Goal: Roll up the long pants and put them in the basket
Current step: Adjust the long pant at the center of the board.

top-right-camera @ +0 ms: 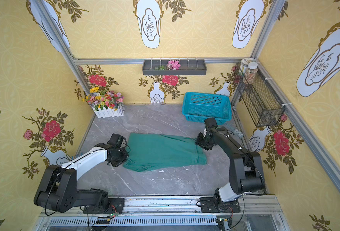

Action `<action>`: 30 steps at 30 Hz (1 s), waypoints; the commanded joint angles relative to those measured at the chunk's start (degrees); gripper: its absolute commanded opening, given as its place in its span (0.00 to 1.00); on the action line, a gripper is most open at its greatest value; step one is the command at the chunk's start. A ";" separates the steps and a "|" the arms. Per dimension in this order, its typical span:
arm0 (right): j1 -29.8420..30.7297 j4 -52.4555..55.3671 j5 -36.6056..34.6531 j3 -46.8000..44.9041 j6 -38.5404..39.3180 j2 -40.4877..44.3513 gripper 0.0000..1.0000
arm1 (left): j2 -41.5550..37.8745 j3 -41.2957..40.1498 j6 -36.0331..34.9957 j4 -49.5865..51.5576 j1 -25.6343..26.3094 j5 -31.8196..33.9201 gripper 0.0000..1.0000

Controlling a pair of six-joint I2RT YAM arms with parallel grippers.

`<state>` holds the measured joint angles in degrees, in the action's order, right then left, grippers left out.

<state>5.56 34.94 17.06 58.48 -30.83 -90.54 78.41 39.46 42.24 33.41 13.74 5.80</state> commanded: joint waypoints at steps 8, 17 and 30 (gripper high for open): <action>0.60 -6.51 5.31 0.83 2.08 -4.17 0.22 | -0.27 -0.24 -0.40 0.74 -0.11 -0.17 0.00; -3.48 -1.41 -0.69 3.02 2.96 1.27 0.00 | -0.82 -0.25 -0.40 1.27 -0.15 0.09 0.00; -6.10 0.18 0.37 4.27 4.39 -6.21 0.22 | -0.49 -0.07 -2.55 0.97 -0.12 -1.28 0.00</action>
<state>-0.62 35.92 17.85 62.72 -26.68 -96.31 77.52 39.46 40.49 33.45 13.72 4.32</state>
